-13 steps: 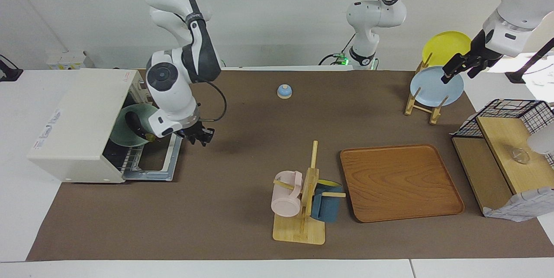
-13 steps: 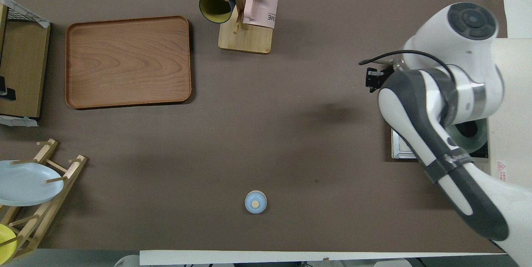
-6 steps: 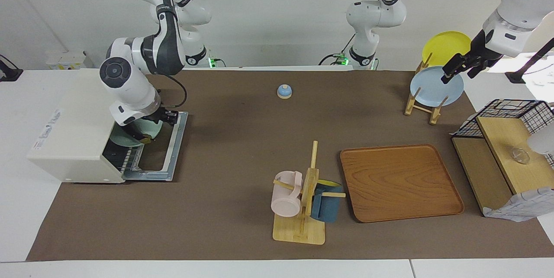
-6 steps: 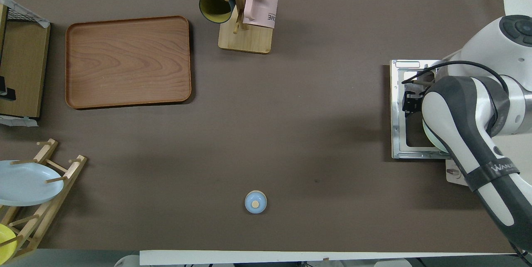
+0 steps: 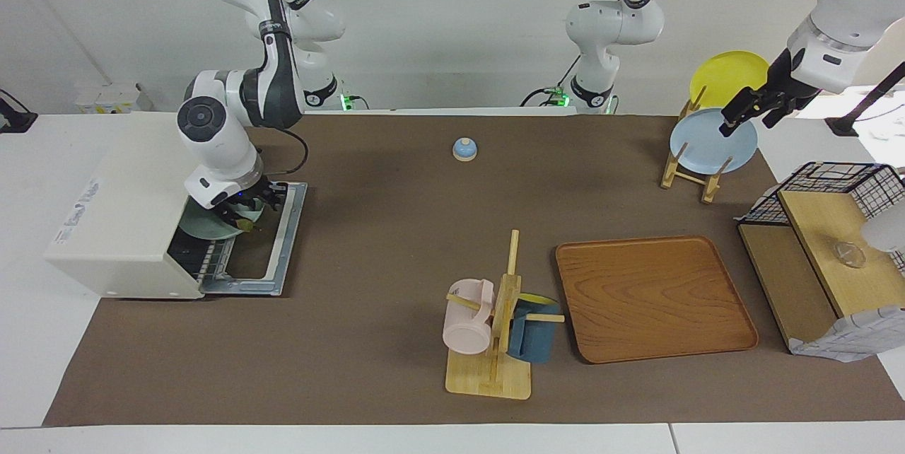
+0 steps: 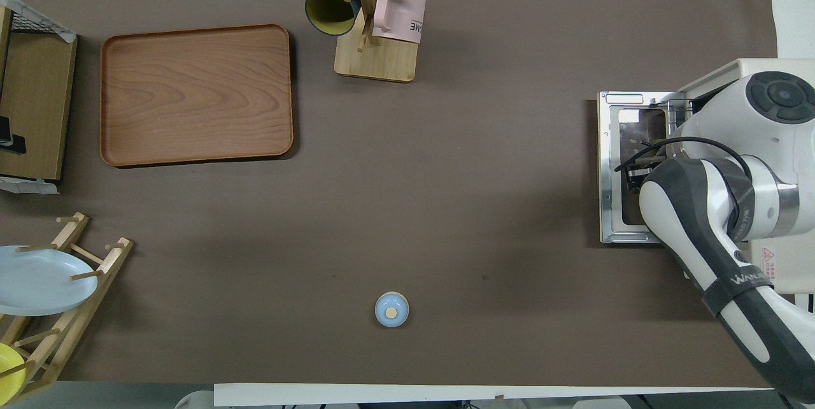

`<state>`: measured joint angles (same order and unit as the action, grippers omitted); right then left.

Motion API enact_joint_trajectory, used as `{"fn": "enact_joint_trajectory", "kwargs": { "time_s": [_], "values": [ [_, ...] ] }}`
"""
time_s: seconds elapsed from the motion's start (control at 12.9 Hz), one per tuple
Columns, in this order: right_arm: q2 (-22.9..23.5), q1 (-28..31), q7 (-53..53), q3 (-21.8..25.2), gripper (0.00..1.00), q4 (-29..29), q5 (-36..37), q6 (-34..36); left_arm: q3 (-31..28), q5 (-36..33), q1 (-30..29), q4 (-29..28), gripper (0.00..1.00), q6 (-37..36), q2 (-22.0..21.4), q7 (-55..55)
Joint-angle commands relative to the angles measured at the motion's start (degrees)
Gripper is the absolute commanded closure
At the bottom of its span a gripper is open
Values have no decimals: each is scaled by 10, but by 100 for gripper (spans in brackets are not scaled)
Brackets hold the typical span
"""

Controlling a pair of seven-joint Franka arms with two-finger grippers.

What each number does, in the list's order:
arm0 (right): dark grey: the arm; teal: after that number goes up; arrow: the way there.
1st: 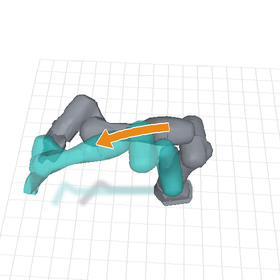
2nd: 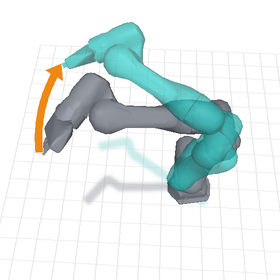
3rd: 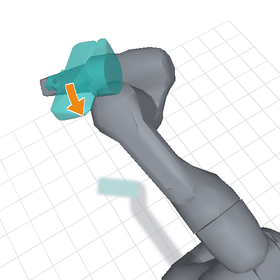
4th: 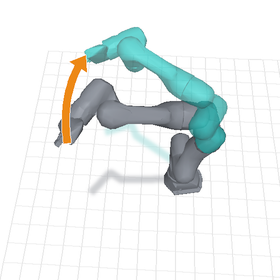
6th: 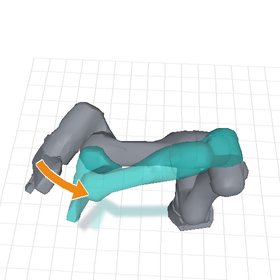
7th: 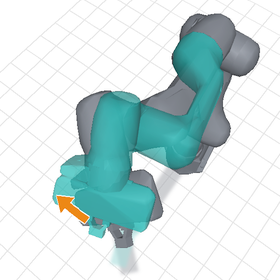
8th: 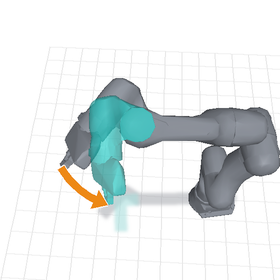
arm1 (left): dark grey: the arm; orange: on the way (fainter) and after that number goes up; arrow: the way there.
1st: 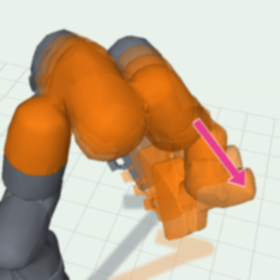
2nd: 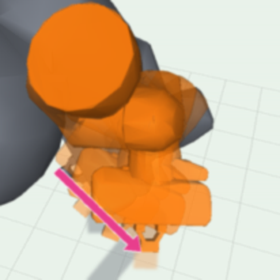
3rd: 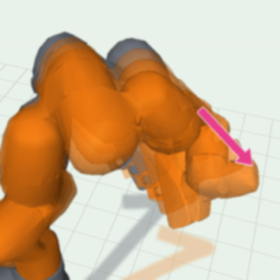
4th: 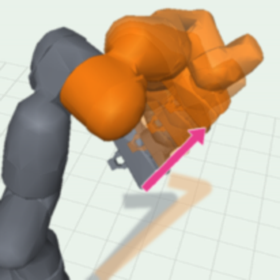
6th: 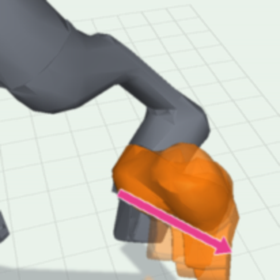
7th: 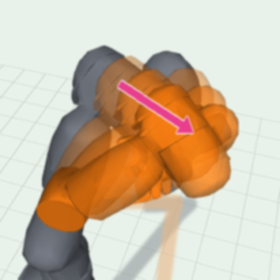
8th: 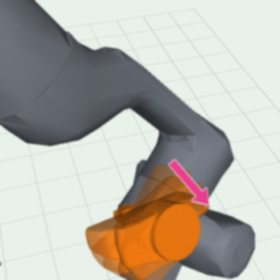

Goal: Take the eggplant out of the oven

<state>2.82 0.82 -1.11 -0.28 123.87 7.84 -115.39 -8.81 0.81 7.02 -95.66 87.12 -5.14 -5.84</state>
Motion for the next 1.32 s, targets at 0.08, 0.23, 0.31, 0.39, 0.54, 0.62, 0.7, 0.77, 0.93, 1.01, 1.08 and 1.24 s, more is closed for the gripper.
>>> {"fn": "enact_joint_trajectory", "kwargs": {
  "time_s": [0.08, 0.23, 0.31, 0.39, 0.54, 0.62, 0.7, 0.77, 0.93, 1.01, 1.08, 1.24],
  "values": [
    [-18, 1, 25, -10, 100, 9, 23, 3, 1, -6, 2, -15, 0, 5, -14, -2],
    [-4, -33, 18, -10, 100, -40, 32, 55, 1, -7, 3, -15, 0, 4, -14, -2],
    [10, -65, -9, -11, 100, -82, 32, 88, 1, -7, -1, -15, 0, 4, -14, -3],
    [24, -109, -67, -11, 100, -121, 32, 114, 1, -7, -2, -15, 0, 4, -14, -3],
    [79, -206, -192, -12, 100, -224, 22, 174, 2, -6, -3, -17, 0, 3, -15, -3],
    [127, -247, -255, -12, 100, -291, 22, 202, 2, -7, -3, -18, 0, 3, -15, -3],
    [187, -288, -309, -12, 100, -371, 22, 239, 1, -6, -4, -19, 0, 3, -15, -3],
    [252, -320, -358, -12, 100, -453, 24, 268, -1, -6, -5, -19, 0, 3, -15, -3],
    [386, -361, -459, -30, 100, -630, -5, 272, -2, -6, -23, -19, 0, 8, -15, -2],
    [445, -367, -528, -52, 100, -699, -25, 252, -2, -6, -31, -19, 0, 10, -15, -1],
    [478, -380, -582, -80, 100, -724, -26, 214, -2, -6, -43, -20, 0, 12, -15, 4],
    [484, -411, -642, -87, 100, -711, -33, 146, -2, -7, -54, -19, 0, 11, -15, 4]
  ]
}}
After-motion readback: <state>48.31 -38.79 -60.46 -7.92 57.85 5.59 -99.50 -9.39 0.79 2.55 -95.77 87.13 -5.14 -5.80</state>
